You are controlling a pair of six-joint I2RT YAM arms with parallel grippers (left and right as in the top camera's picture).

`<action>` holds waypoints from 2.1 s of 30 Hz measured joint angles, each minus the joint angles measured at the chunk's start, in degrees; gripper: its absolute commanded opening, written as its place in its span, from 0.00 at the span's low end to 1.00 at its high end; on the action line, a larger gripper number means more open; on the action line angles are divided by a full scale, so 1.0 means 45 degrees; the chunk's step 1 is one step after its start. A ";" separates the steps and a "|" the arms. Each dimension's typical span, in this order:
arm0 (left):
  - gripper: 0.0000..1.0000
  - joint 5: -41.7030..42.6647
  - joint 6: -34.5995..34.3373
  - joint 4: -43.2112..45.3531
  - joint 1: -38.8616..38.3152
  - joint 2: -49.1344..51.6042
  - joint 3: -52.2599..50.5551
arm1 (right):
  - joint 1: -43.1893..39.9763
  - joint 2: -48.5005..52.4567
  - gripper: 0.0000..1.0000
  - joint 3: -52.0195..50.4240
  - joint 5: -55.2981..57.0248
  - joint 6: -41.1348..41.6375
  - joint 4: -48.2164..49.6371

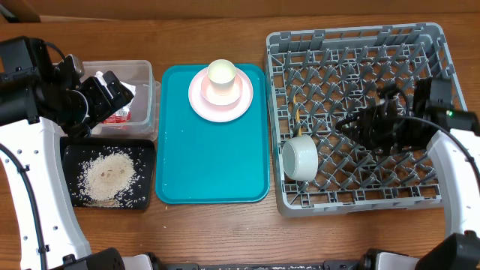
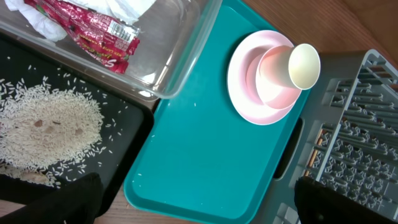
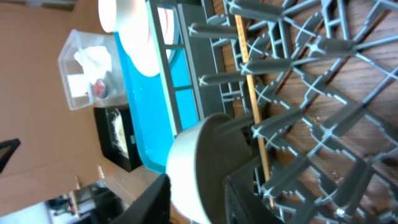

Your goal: Sort waste into correct bins and load items into the dishwasher

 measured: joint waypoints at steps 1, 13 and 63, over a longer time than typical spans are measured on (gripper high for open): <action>1.00 0.0000 0.0000 0.0000 0.0000 0.0000 0.0000 | 0.0209 -0.0015 0.20 0.0359 0.0262 0.0000 -0.0272; 1.00 0.0005 0.0000 0.0000 0.0000 0.0000 0.0000 | 0.4915 -0.0539 0.04 0.0976 0.1972 0.0151 -0.1073; 1.00 -0.0034 0.0000 -0.0005 0.0000 0.0000 0.0000 | 0.6955 0.0291 0.34 0.6606 1.1662 0.3415 -0.7728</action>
